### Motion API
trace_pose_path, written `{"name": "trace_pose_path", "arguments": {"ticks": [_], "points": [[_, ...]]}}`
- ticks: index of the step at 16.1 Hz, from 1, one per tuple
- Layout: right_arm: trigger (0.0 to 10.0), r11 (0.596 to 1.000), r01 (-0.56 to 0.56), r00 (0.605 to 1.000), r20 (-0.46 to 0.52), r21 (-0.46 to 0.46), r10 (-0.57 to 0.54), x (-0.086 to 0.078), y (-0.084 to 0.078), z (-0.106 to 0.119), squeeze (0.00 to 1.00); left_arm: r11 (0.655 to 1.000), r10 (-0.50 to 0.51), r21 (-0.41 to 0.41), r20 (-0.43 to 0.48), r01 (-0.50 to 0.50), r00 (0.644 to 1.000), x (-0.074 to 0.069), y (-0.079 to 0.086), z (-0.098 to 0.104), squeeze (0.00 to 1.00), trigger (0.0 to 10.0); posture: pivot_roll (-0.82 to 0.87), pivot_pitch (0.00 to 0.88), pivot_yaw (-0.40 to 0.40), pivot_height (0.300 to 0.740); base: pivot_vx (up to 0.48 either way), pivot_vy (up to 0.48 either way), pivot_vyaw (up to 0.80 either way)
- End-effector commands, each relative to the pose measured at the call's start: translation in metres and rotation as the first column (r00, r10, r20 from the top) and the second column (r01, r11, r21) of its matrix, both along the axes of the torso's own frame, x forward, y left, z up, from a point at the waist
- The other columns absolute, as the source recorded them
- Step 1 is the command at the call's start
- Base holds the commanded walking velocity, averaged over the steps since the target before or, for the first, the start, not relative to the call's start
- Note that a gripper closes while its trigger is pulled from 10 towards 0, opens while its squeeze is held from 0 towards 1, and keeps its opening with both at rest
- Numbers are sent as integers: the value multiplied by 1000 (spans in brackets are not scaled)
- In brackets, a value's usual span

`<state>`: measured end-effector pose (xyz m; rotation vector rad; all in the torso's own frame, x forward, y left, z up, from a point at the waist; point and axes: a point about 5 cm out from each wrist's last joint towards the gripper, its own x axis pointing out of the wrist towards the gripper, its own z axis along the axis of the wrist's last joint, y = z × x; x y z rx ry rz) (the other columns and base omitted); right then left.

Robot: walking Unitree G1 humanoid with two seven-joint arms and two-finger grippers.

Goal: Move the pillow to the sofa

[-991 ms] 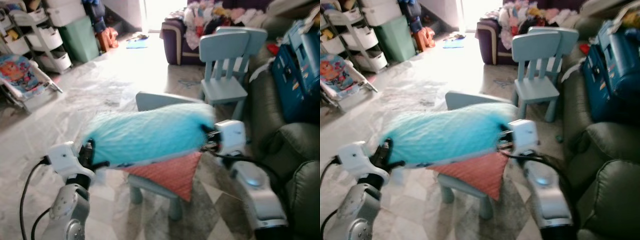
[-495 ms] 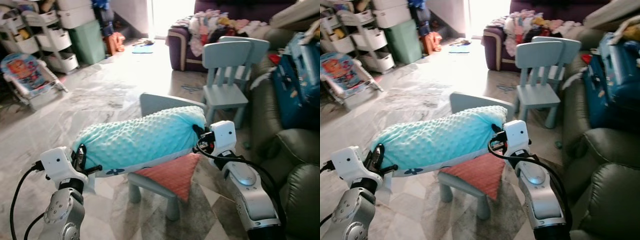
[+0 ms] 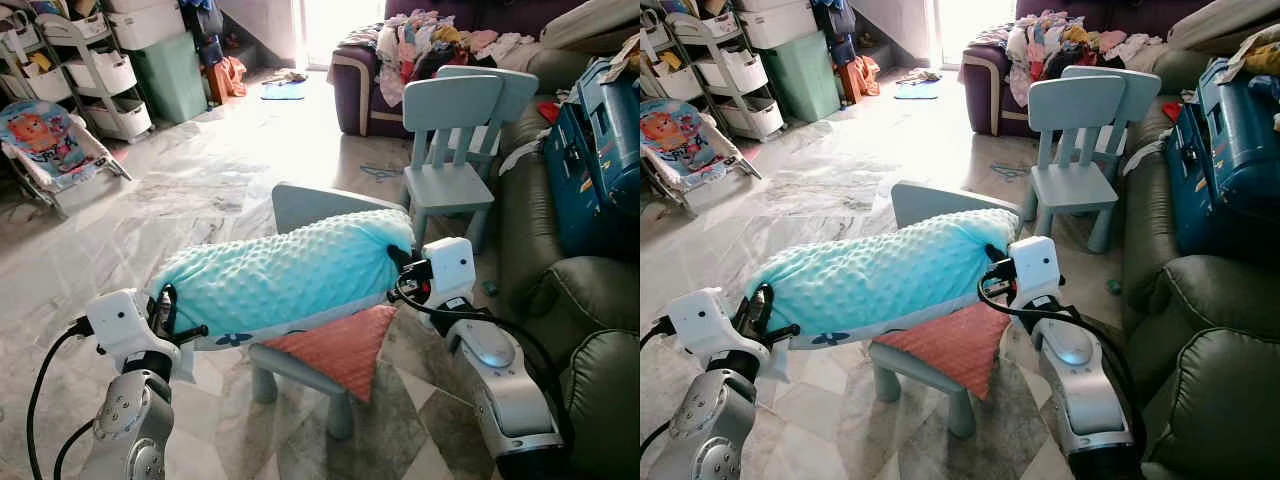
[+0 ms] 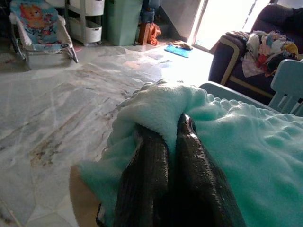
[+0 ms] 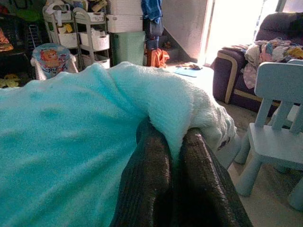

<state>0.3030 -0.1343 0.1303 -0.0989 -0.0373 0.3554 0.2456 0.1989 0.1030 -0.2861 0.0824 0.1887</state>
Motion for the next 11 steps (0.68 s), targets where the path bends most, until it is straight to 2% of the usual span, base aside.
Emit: {"name": "trace_pose_path", "arguments": {"ticks": [1,7,11], "points": [[10000,1000,6,1000,21,7,-6,4,0,7,0,1000,3,19,-2,-3,1000,1,3,0,0,10000,-193,0,70,740,0,0,0],[10000,1000,3,1000,9,16,-3,5,3,5,0,1000,6,24,-20,-6,1000,-2,5,-3,0,10000,-186,0,68,740,0,0,-800],[10000,1000,4,1000,6,15,-5,5,3,4,0,998,39,41,-13,-38,999,0,16,0,0,10000,-186,0,71,740,0,0,-800]]}}
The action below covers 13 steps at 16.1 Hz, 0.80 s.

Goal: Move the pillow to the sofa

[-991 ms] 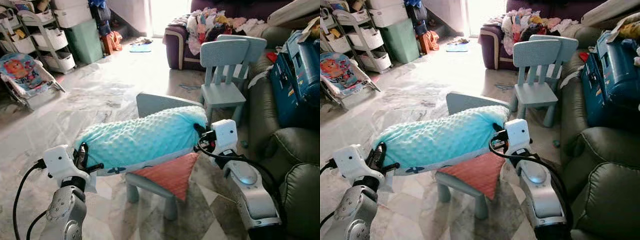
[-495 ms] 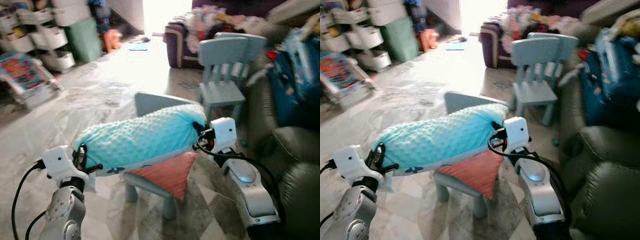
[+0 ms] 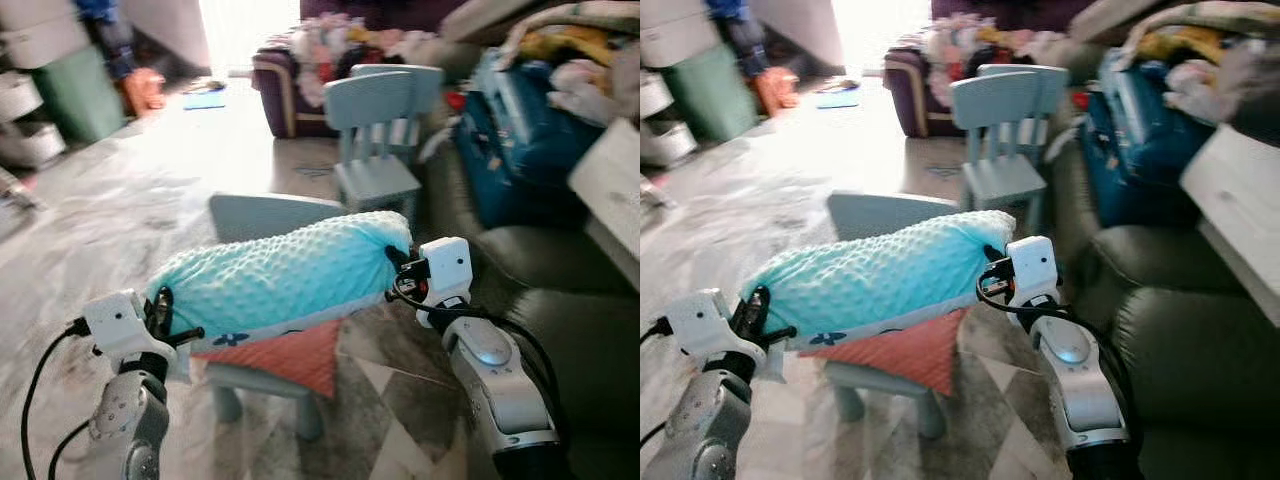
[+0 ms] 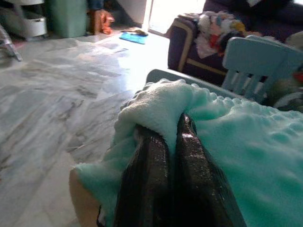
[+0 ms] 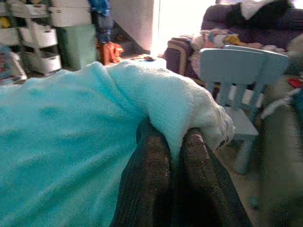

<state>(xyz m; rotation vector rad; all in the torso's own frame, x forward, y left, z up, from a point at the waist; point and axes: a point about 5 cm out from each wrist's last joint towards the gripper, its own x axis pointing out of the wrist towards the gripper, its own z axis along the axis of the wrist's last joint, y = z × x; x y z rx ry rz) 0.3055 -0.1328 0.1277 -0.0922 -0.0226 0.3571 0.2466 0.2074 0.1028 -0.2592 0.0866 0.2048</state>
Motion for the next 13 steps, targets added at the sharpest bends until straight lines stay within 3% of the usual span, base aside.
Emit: {"name": "trace_pose_path", "arguments": {"ticks": [1,9,13], "points": [[10000,1000,7,1000,22,13,-7,4,1,7,0,999,32,15,2,-32,999,0,11,2,0,10000,-186,0,71,740,0,0,-800],[10000,1000,6,1000,20,11,-7,4,1,7,0,999,47,24,15,-48,999,3,17,6,0,10000,-187,0,71,740,0,0,-800],[10000,1000,-9,1000,22,10,9,4,4,7,0,999,46,2,18,-46,999,4,19,7,0,10000,-183,2,71,740,0,120,0]]}}
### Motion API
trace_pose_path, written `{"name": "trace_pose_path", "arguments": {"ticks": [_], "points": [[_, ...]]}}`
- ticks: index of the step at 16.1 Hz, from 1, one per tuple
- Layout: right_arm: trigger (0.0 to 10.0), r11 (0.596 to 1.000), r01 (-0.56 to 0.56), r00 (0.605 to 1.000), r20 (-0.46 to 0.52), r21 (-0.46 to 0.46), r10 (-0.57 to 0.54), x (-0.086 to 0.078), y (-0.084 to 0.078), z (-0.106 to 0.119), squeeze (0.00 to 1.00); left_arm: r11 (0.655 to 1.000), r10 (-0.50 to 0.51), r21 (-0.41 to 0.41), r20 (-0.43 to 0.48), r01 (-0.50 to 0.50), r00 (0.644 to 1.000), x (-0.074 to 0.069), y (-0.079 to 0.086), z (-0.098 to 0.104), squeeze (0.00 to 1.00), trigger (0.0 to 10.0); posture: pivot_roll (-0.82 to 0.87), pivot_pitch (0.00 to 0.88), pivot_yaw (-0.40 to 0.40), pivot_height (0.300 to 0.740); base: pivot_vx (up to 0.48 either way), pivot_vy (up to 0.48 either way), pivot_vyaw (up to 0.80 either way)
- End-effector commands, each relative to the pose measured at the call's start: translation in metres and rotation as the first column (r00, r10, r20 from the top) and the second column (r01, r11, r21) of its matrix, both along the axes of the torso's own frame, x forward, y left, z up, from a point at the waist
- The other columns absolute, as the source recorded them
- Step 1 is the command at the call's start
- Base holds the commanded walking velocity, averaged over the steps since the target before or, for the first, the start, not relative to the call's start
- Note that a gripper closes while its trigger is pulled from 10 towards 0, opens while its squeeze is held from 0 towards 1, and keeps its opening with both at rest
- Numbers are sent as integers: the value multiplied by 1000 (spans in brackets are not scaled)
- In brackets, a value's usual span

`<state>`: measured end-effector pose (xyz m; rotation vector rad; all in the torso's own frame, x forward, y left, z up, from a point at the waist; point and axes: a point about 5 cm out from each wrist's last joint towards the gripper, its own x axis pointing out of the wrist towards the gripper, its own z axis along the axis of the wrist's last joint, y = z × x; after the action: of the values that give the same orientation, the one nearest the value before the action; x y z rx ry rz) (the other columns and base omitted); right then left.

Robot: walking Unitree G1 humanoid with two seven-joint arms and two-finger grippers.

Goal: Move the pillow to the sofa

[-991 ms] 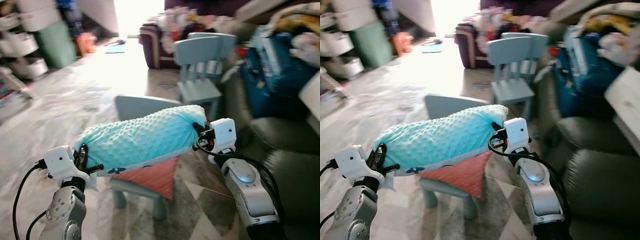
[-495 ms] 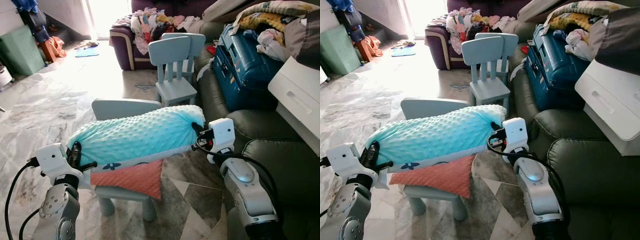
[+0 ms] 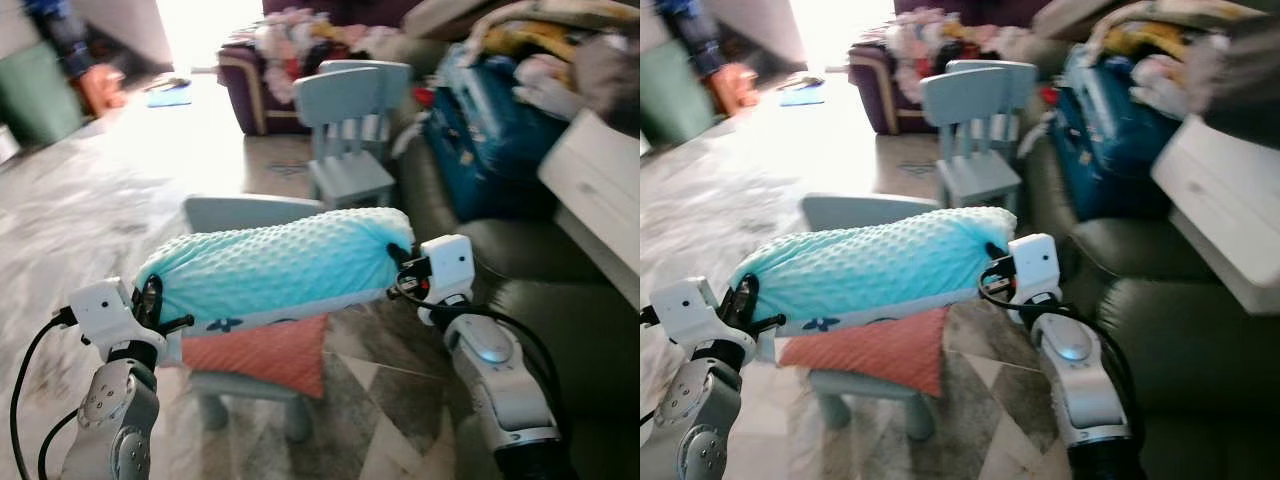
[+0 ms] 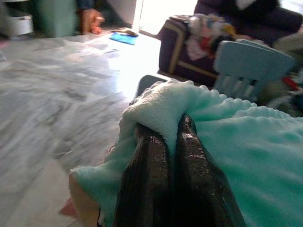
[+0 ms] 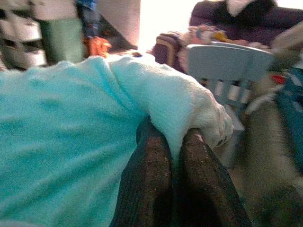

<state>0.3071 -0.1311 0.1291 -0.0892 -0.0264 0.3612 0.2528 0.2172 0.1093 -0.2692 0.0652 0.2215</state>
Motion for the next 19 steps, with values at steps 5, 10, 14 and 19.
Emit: {"name": "trace_pose_path", "arguments": {"ticks": [5,10,14,19], "points": [[10000,1000,-2,1000,18,2,2,2,1,5,0,1000,17,-1,-5,-17,1000,-2,8,0,0,10000,-186,4,72,740,0,480,0],[10000,1000,-1,1000,18,2,1,2,1,5,0,1000,18,-9,-22,-18,1000,-1,7,-1,0,10000,-187,0,74,740,0,480,0],[10000,1000,3,1000,22,0,-3,2,1,6,0,1000,9,11,-10,-9,1000,2,7,1,0,10000,-190,0,78,740,0,480,0],[10000,1000,7,1000,26,-7,-6,4,0,6,0,999,2,47,-9,-2,1000,8,10,5,0,10000,-194,0,80,740,0,0,0]]}}
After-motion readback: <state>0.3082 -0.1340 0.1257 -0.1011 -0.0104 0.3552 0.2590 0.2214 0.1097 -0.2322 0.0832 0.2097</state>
